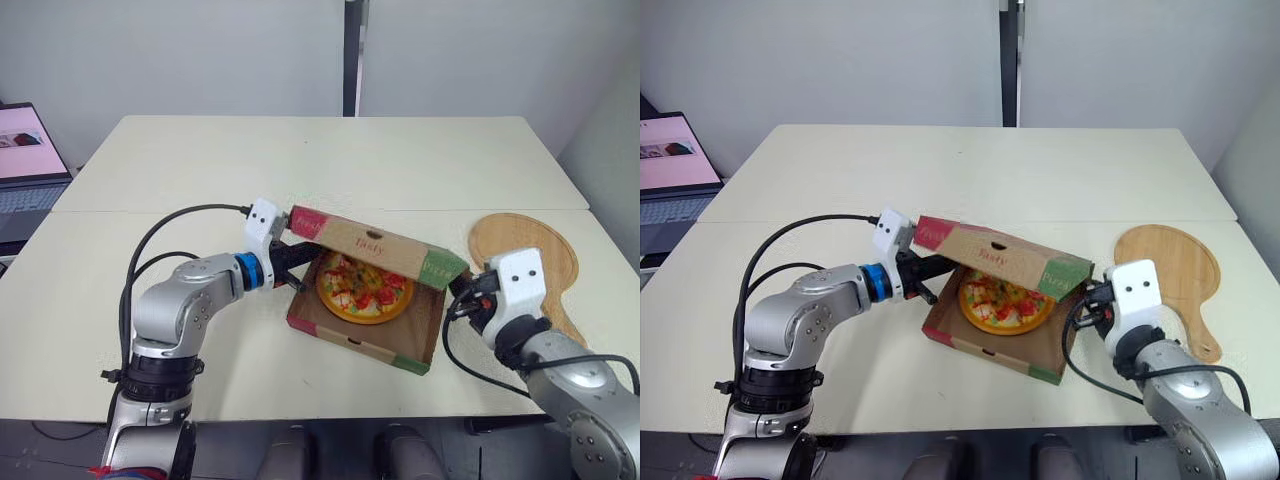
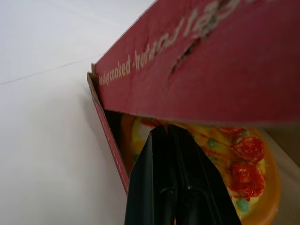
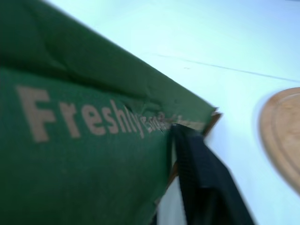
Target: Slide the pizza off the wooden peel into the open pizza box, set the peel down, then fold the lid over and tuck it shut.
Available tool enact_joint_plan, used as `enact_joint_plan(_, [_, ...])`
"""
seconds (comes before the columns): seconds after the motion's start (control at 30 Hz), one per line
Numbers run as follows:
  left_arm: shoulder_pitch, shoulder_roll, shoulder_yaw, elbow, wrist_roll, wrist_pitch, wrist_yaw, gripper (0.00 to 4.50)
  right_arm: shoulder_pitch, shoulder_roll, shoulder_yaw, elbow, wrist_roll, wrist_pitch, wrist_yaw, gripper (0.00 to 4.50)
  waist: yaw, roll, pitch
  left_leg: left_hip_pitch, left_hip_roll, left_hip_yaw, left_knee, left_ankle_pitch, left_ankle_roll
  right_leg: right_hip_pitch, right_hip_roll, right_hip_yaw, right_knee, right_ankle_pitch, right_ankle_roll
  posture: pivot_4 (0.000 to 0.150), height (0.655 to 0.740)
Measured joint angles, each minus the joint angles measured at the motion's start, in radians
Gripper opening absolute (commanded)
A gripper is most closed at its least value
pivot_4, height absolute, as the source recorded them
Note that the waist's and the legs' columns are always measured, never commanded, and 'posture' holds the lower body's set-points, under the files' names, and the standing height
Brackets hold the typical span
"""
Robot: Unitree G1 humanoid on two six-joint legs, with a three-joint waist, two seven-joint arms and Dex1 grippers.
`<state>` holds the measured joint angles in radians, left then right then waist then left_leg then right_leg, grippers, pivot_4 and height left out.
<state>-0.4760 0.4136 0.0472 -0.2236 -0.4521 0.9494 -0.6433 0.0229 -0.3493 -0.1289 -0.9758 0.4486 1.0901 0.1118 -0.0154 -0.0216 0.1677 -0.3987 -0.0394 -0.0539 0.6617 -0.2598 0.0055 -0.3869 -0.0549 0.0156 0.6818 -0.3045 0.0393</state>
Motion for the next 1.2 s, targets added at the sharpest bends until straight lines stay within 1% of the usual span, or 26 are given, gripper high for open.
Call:
enact_joint_plan(0.1, [0.010,0.003,0.000,0.001,0.001,-0.026,0.001,0.00,0.044,-0.021,0.028,0.003,-0.007,-0.055,0.031,2.76,0.001,0.000,0.000,0.000,0.000,0.000,0.000,0.000,0.000,0.000,0.000,0.000,0.000,0.000,0.000,0.150,0.7318])
enact_joint_plan(0.3, [0.025,0.027,-0.002,0.042,0.010,-0.087,-0.002,0.00,0.142,-0.119,0.023,0.030,-0.020,-0.156,0.135,2.76,0.003,0.000,0.000,0.000,0.000,0.000,0.000,0.000,0.000,0.001,0.000,0.000,-0.001,0.000,0.000,0.150,0.7318])
enact_joint_plan(0.53, [0.040,0.034,-0.003,0.057,0.010,-0.135,-0.008,0.00,0.212,-0.194,-0.091,0.042,0.040,-0.225,0.271,2.76,0.012,0.000,0.000,0.000,0.000,0.000,0.000,0.000,0.000,0.001,0.000,-0.001,-0.001,0.000,0.000,0.150,0.7318])
enact_joint_plan(0.63, [0.060,0.043,-0.003,0.063,0.010,-0.185,-0.039,0.00,0.264,-0.220,-0.119,0.046,0.055,-0.243,0.322,2.76,0.013,0.000,0.000,0.000,0.000,0.000,0.000,0.000,0.000,0.001,0.000,0.000,-0.001,0.000,0.000,0.150,0.7318])
enact_joint_plan(0.73, [0.080,0.073,-0.021,0.067,0.019,-0.272,-0.099,0.00,0.275,-0.220,-0.124,0.063,0.057,-0.262,0.340,2.76,0.012,0.000,0.000,0.000,0.000,0.000,0.000,0.000,0.000,0.001,0.000,-0.001,-0.001,0.000,0.000,0.150,0.7318])
enact_joint_plan(0.83, [0.079,0.099,-0.019,0.127,0.039,-0.376,-0.148,0.60,0.278,-0.220,-0.123,0.072,0.057,-0.285,0.346,2.81,0.014,0.000,0.000,0.000,0.000,0.000,0.000,0.000,0.000,0.002,0.000,-0.001,-0.001,0.000,0.000,0.150,0.7318])
enact_joint_plan(0.93, [0.071,0.110,-0.013,0.190,0.045,-0.429,-0.176,1.55,0.283,-0.220,-0.123,0.085,0.057,-0.300,0.353,2.81,0.014,0.000,0.000,0.000,0.000,0.000,0.000,0.000,0.000,0.002,-0.001,-0.001,-0.001,0.000,0.000,0.150,0.7318])
enact_joint_plan(1.03, [0.063,0.110,-0.017,0.199,0.043,-0.484,-0.228,2.47,0.284,-0.221,-0.122,0.093,0.055,-0.317,0.364,2.81,0.014,0.000,0.000,0.000,0.000,0.000,0.000,0.000,0.000,0.002,-0.001,-0.001,-0.002,0.000,0.000,0.150,0.7318])
enact_joint_plan(1.13, [0.048,0.109,-0.027,0.198,0.043,-0.520,-0.263,2.47,0.284,-0.221,-0.122,0.104,0.053,-0.323,0.367,2.81,0.014,0.000,0.000,0.000,0.000,0.000,0.000,0.000,0.000,0.002,-0.001,-0.001,-0.002,0.000,0.000,0.150,0.7318])
enact_joint_plan(1.2, [0.042,0.099,-0.033,0.198,0.045,-0.530,-0.261,2.47,0.284,-0.221,-0.122,0.108,0.051,-0.327,0.367,2.81,0.014,0.000,0.000,0.000,0.000,0.000,0.000,0.000,0.000,0.002,-0.001,-0.001,-0.002,0.000,0.000,0.150,0.7318])
